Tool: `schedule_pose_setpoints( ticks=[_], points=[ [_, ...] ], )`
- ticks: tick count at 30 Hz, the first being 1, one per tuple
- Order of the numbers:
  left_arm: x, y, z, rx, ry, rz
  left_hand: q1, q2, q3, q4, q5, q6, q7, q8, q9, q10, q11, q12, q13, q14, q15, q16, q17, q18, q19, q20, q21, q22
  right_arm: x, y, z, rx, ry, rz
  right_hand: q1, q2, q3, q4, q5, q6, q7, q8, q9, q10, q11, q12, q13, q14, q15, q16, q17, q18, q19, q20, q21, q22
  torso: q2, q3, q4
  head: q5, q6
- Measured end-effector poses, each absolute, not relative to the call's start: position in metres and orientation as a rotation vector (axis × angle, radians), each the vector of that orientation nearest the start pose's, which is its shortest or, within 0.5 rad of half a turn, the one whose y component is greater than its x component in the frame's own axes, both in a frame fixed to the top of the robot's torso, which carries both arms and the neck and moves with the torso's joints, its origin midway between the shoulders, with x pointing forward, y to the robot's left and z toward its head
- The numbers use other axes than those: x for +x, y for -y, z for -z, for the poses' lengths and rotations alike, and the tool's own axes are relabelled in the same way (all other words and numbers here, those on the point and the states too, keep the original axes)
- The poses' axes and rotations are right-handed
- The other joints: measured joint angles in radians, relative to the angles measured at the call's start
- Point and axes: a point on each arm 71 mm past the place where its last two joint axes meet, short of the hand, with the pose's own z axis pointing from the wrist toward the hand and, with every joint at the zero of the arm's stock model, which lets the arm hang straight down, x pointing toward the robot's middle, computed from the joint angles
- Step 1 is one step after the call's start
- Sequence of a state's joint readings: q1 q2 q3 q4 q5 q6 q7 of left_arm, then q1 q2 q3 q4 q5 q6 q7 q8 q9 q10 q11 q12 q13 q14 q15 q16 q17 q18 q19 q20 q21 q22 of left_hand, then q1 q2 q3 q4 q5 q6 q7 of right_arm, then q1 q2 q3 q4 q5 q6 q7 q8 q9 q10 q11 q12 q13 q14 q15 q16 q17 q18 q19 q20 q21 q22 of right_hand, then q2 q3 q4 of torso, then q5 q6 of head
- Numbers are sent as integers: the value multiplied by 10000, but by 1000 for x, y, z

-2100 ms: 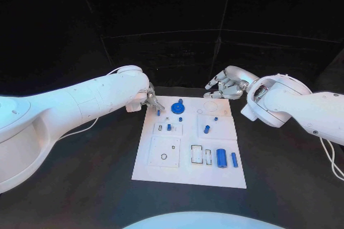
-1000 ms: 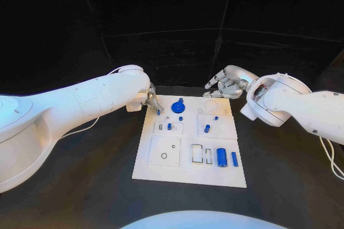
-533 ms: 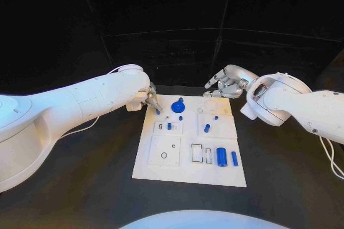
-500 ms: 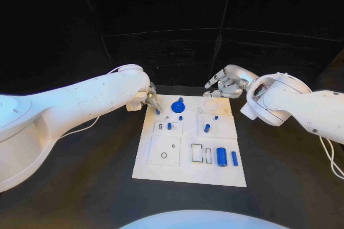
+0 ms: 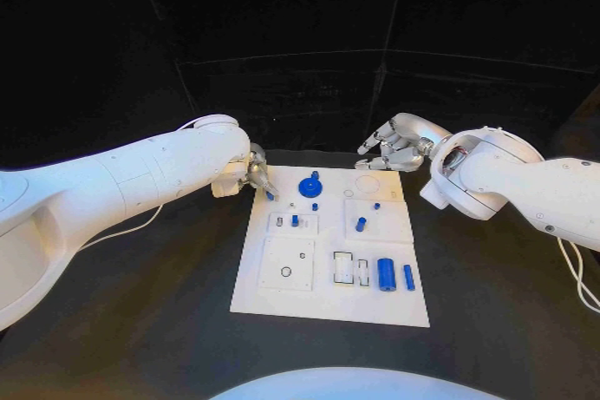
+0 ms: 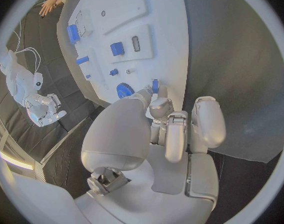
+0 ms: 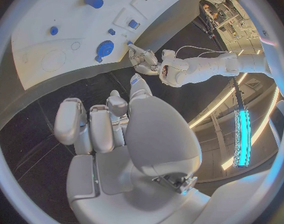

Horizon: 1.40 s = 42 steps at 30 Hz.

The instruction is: Assemble the parts on the task board

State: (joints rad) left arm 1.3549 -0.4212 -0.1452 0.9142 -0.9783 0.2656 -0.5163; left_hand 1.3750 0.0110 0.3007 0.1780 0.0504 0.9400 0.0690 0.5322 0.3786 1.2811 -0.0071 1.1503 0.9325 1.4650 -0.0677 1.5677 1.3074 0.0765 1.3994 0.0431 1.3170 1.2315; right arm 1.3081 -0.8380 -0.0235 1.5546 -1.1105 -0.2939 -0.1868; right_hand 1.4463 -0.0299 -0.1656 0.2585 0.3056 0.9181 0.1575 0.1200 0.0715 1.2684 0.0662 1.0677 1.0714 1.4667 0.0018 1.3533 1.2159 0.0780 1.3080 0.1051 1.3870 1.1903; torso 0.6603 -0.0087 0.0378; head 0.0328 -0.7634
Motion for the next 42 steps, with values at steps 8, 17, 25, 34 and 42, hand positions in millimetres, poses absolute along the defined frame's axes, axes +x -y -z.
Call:
schedule_pose_setpoints(
  ticks=[8,17,25,34,42],
  points=[
    [572,-186,198,-2726,-23142,2735,-388,-388,810,-13,-1,-36,-34,259,166,79,-33,0,1,1,0,0,0,-1,0,0,0,62,502,198,132,1766,-17101,-7645,0,0,0,0,0,0,0,0,0,0,0,0,0,0,0,0,0,-2,0,0,0,0,-8,3,10,34,6],
    [548,-187,194,-3064,-22830,3463,-619,-618,1388,-183,-4,-38,-32,381,262,129,-54,0,-34,1,0,0,0,0,0,0,0,79,503,200,132,1807,-17095,-7594,0,0,0,0,0,0,0,0,0,0,0,0,-1,0,0,0,0,-3,0,0,0,1,-20,21,44,73,-58],
    [531,-188,197,-3381,-22468,3750,-775,-774,1690,-182,-11,-39,-31,492,326,171,-92,-89,-167,1,0,0,0,0,34,-34,0,139,505,203,133,1879,-17082,-7513,0,0,-27,27,0,0,0,0,0,-66,18,-46,-101,0,0,-147,-143,-3,-164,-5,-139,-190,-28,21,57,110,-43],
    [516,-181,205,-3574,-22060,4007,-880,-880,1910,-209,8,-41,-28,539,395,172,-92,-233,-424,1,0,0,0,0,34,-34,0,138,509,202,133,2074,-17006,-7551,413,413,-225,225,224,-176,48,39,-11,-1999,73,-2917,-2761,-981,-32,-3324,-3755,798,-2886,52,-2687,-4027,-27,15,58,116,-48],
    [511,-170,214,-3403,-22043,4037,-986,-984,2090,-308,8,-57,-13,590,516,166,-86,-281,-467,1,1,0,0,-1,34,-33,0,128,512,206,133,2546,-16793,-7633,628,498,-485,236,376,-324,565,222,-10,-3518,778,-6244,-6030,-3671,798,-9284,-7770,935,-5031,775,-6910,-7325,-15,7,46,129,-50]
  ],
)
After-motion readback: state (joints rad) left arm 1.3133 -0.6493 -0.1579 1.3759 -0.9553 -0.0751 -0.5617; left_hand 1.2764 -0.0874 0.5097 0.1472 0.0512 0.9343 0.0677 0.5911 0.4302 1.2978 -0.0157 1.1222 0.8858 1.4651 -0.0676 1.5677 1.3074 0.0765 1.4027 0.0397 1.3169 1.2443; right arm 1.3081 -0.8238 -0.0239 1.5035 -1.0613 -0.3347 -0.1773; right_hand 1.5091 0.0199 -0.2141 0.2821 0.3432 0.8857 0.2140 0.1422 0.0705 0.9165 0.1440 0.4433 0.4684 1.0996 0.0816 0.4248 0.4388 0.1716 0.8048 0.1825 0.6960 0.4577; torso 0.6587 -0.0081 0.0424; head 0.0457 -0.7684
